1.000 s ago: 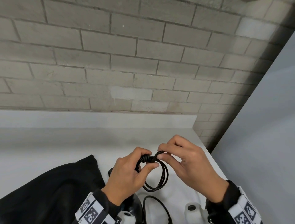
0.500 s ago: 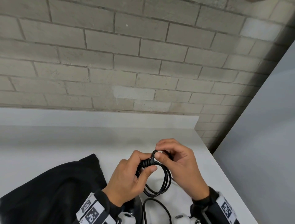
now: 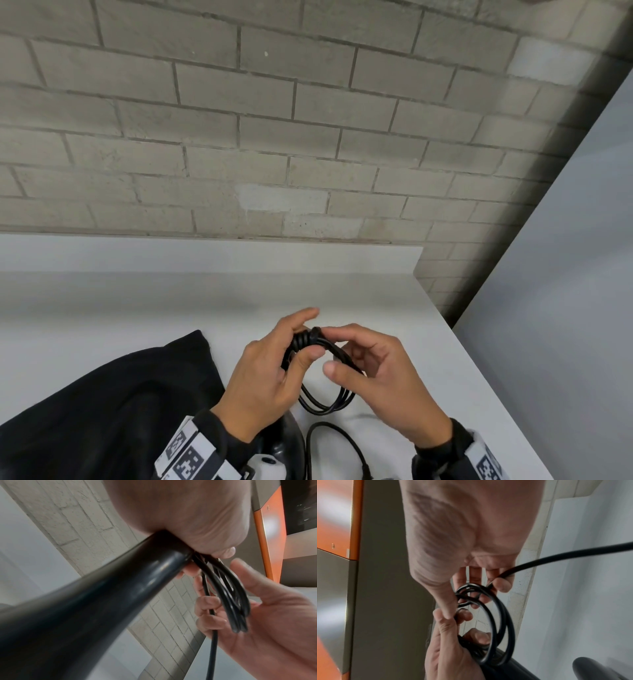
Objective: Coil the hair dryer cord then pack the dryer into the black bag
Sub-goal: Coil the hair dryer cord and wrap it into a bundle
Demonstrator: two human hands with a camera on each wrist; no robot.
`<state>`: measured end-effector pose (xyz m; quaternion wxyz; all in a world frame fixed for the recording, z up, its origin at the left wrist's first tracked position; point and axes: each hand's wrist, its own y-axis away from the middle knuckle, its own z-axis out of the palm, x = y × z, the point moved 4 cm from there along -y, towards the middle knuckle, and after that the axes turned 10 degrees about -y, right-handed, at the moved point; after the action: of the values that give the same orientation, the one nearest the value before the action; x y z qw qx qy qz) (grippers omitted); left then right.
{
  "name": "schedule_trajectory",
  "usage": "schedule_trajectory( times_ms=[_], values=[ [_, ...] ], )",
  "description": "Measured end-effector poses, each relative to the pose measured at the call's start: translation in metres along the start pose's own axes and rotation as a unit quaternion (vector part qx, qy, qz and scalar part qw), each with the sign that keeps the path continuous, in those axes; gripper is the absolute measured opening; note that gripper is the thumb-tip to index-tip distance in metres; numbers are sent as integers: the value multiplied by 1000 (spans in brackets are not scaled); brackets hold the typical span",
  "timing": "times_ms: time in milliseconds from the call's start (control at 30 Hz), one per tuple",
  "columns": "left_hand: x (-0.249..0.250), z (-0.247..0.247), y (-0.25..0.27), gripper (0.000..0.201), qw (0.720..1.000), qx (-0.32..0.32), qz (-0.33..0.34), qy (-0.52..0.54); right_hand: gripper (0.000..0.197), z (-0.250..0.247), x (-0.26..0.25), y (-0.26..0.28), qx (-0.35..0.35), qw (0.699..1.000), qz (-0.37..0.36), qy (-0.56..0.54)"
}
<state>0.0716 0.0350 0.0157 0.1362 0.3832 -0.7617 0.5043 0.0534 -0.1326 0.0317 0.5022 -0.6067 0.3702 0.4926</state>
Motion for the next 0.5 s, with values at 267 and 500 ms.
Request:
schedule_trajectory(
  times_ms=[267,500],
  values=[
    [4,0,-2,29,1000,-5,12,-10,39,2,5,2,10,999,28,-40],
    [-2,-2,0,21,1000,-5,-15,5,40,8,4,0,21,996,40,-82]
  ],
)
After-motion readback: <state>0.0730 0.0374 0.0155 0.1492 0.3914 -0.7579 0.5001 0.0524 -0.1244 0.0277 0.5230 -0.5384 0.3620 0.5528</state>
